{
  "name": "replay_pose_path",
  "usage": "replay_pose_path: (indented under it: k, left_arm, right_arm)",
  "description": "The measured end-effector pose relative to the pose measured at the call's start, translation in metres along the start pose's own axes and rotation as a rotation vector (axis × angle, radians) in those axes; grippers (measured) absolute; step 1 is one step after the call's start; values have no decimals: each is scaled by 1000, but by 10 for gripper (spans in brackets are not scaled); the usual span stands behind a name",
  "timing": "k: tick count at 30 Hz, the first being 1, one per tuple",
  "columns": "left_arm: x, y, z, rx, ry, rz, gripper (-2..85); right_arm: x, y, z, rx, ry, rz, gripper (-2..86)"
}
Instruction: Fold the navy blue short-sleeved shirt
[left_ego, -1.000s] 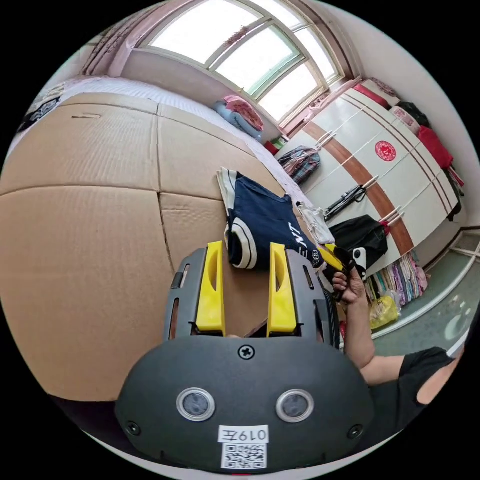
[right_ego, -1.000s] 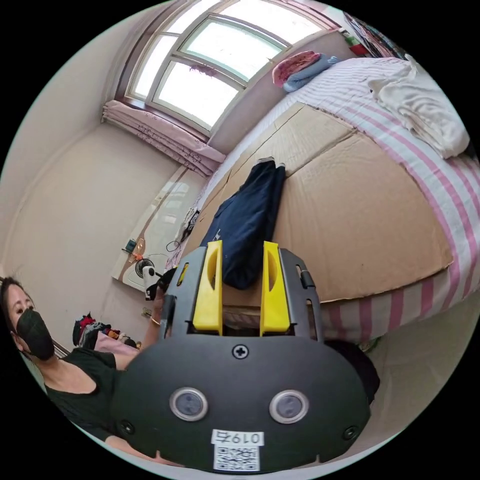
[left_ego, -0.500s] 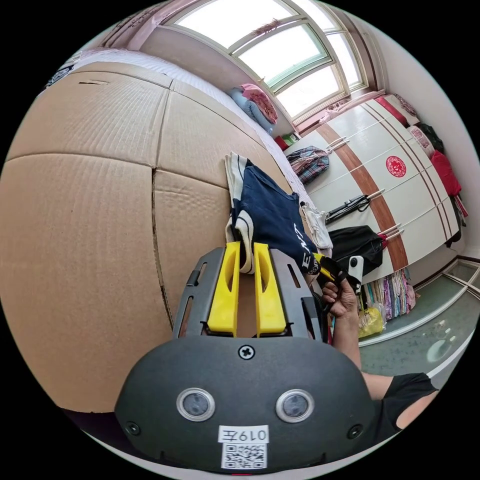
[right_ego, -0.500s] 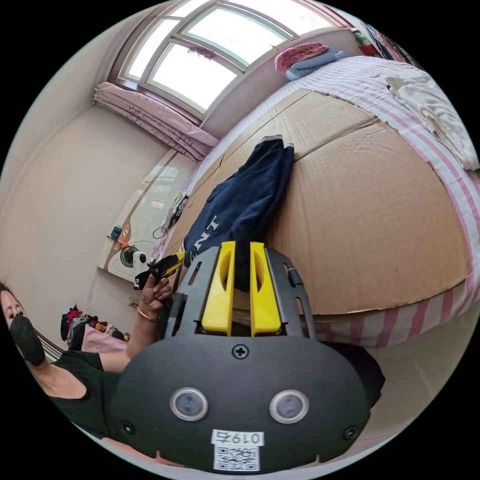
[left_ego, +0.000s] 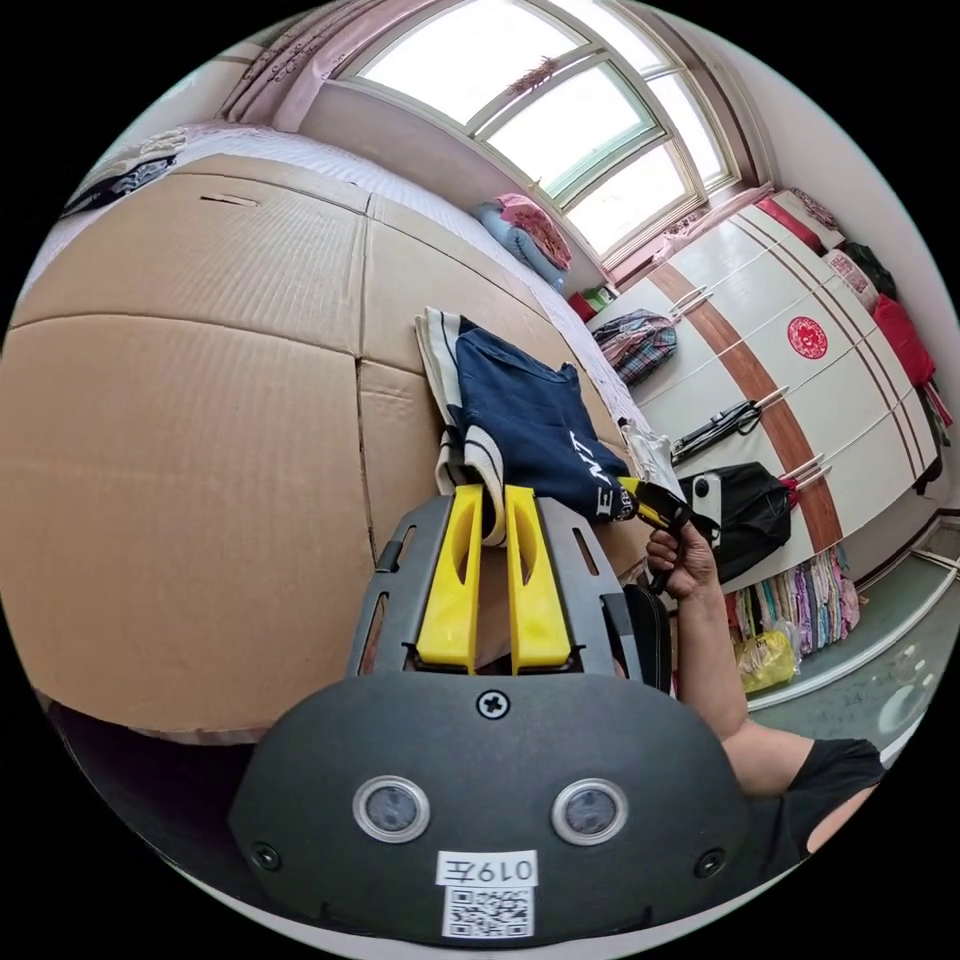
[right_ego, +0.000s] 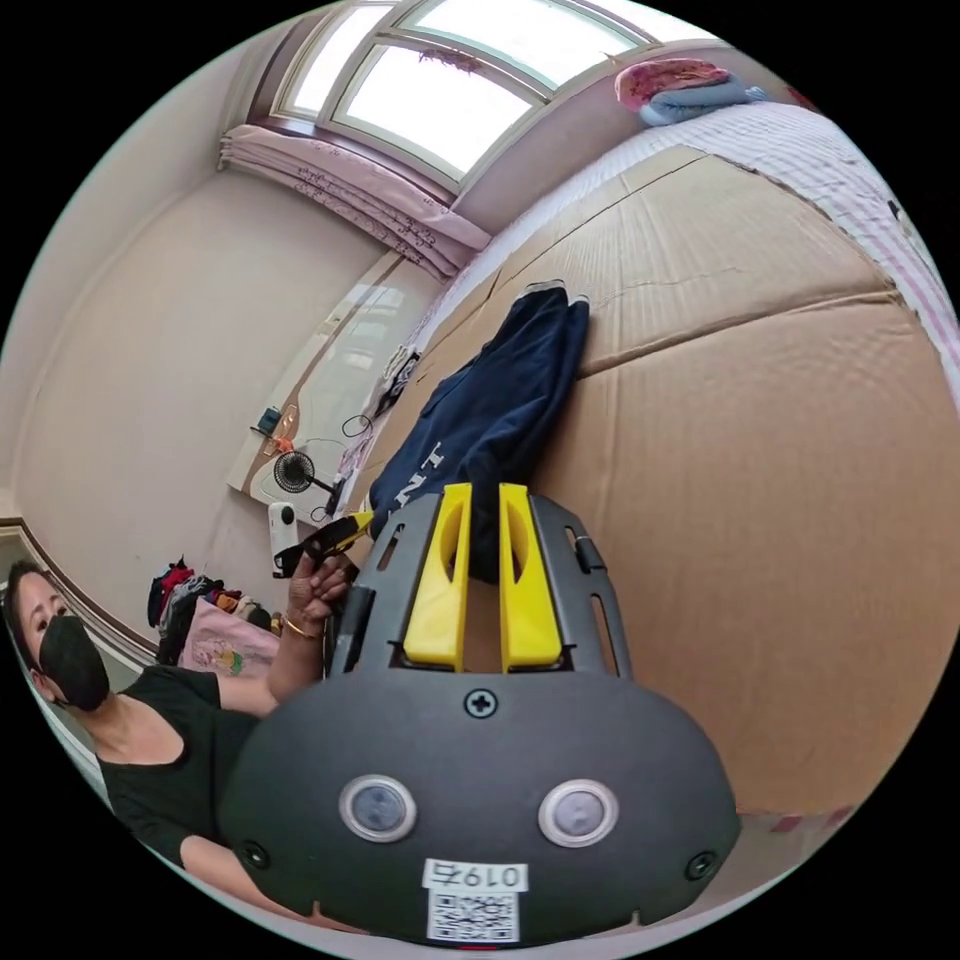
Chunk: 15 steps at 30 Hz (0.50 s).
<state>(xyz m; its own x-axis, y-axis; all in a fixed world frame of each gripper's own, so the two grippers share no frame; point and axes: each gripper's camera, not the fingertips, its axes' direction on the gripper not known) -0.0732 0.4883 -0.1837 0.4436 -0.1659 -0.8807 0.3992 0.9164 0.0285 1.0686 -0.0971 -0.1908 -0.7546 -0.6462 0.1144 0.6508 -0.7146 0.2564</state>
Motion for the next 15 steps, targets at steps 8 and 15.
replay_pose_path:
  k: [8, 15]
  left_arm:
    - [-13, 16, -15, -7, 21, 6, 56]
    - [-32, 25, -23, 22, 194, -33, 78]
  right_arm:
    - [51, -24, -8, -20, -51, -78, 83]
    - [94, -26, -6, -64, -109, -142, 69]
